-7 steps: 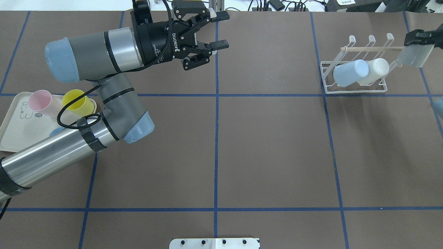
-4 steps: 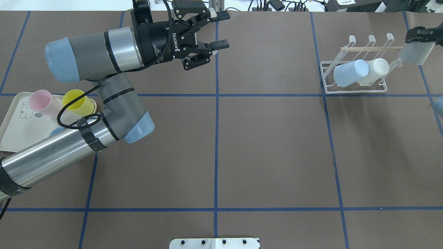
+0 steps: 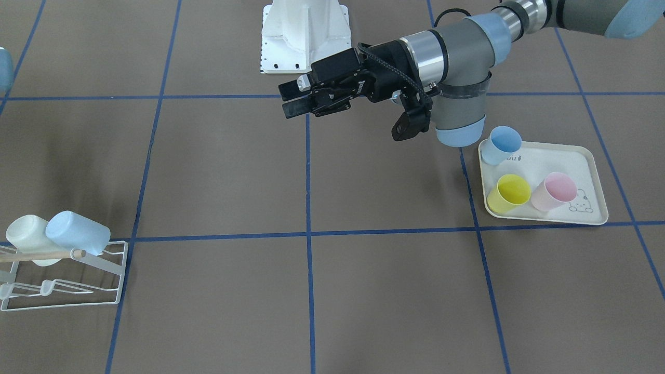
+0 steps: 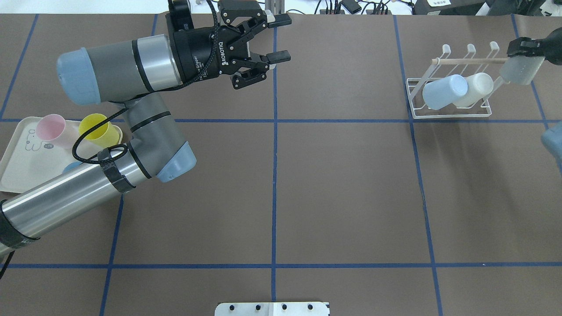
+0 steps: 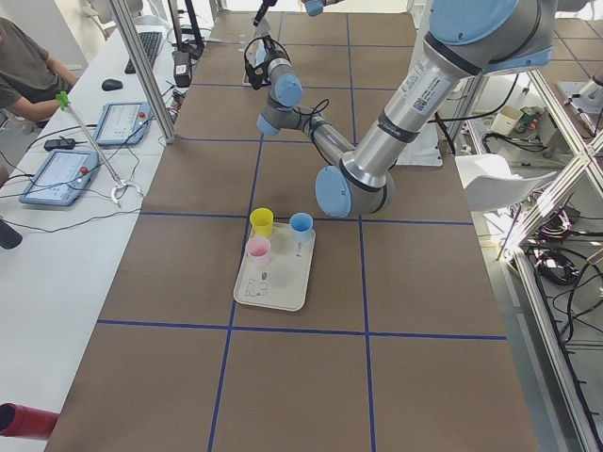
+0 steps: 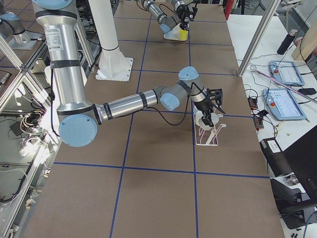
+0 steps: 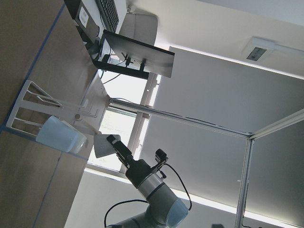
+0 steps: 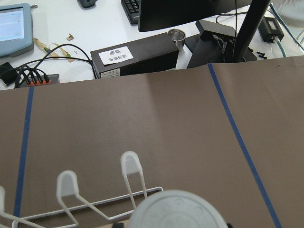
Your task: Transfer IKEA cup to right arm and place on rack
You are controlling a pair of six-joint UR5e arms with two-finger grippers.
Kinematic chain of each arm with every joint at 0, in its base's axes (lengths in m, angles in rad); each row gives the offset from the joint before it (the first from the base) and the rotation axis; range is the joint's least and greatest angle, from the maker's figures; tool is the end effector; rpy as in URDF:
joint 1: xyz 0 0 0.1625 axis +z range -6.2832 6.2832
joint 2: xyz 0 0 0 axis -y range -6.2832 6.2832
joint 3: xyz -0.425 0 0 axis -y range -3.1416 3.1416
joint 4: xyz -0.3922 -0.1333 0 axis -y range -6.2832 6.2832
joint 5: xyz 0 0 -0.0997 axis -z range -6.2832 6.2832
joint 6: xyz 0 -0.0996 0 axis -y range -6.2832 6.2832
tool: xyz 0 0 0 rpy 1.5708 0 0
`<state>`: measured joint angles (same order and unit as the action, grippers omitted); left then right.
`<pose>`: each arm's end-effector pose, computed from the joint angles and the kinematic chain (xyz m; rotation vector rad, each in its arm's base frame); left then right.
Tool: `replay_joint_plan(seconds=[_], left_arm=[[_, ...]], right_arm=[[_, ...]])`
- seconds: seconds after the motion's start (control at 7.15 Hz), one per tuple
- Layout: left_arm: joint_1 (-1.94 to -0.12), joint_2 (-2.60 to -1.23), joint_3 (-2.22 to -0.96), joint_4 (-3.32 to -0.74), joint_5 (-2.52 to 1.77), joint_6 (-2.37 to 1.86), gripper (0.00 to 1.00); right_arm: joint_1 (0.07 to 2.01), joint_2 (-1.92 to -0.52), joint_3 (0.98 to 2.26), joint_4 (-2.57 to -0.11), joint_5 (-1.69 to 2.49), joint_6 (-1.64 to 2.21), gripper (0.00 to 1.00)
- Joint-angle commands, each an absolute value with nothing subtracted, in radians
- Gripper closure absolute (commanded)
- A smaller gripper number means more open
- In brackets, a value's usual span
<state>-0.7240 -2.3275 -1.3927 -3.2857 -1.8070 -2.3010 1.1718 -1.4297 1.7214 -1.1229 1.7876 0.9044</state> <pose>0.3967 -0.4976 0.1182 -0.1312 2.3145 -0.4894 -0.1201 -0.5729 0.4751 0.4634 -0.6154 0.4002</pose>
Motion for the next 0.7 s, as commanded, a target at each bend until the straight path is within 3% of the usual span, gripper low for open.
replay_joint_plan(seconds=[0.0,0.56], left_arm=[[-0.724,-2.327,-1.393,-3.286,-1.807,-2.301,0.31],[-0.726,-2.327,-1.391,-3.286,-1.807,-2.301,0.31]], right_arm=[[1.155,-1.430,1.717,-1.123,1.767,0.907,1.00],[1.126,-1.431,1.703,-1.123,1.743,0.905,1.00]])
